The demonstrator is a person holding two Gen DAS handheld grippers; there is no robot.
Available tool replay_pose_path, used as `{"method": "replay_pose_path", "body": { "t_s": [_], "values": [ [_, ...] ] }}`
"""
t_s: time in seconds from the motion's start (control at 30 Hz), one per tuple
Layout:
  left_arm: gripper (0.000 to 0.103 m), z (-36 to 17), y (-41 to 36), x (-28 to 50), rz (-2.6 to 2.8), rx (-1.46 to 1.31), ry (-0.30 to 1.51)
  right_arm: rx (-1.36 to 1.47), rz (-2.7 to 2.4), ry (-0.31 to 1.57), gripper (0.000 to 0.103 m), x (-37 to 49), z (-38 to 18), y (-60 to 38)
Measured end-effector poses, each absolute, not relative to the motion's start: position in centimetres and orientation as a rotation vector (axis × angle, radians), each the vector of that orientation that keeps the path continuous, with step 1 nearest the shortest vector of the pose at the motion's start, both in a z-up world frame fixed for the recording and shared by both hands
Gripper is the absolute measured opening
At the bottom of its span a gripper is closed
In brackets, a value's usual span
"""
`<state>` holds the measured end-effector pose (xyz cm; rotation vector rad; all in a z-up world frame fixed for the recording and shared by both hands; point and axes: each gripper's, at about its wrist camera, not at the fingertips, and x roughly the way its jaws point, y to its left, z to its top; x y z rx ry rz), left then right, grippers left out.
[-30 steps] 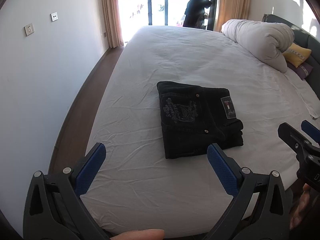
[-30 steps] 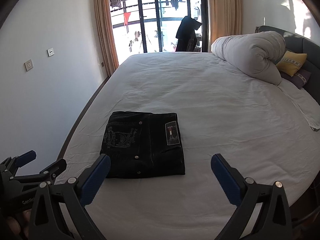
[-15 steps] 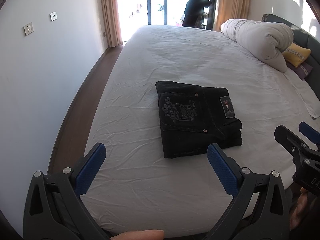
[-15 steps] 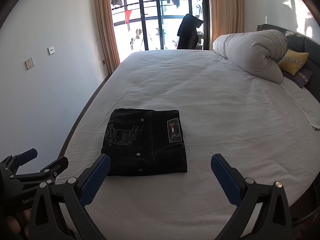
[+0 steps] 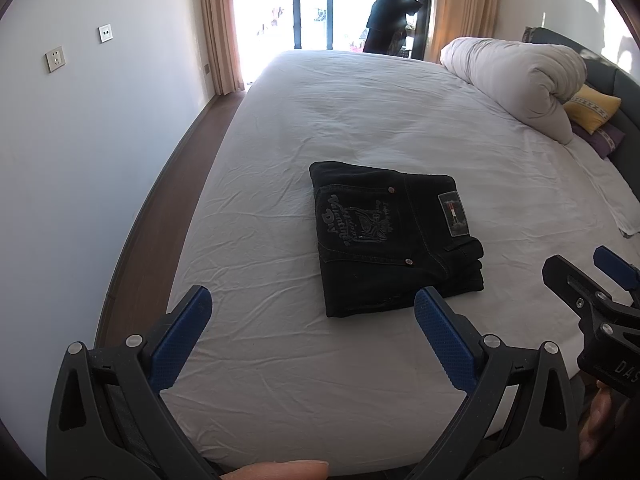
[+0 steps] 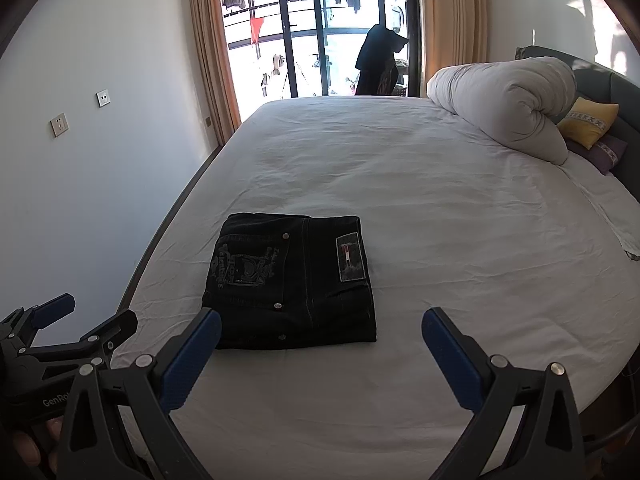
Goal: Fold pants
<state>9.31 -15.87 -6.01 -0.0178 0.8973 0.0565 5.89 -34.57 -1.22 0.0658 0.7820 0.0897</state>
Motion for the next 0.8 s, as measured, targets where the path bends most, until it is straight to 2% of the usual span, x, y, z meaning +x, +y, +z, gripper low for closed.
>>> {"method": "replay_pose_path", "body": {
  "t_s": [0.8],
  "values": [
    [0.103,-6.11,-16.22,9.52,0.05,-0.012,0.902,0.068,0.095,0.79,0.103,5.99,-1.46,-34.73]
  ]
}}
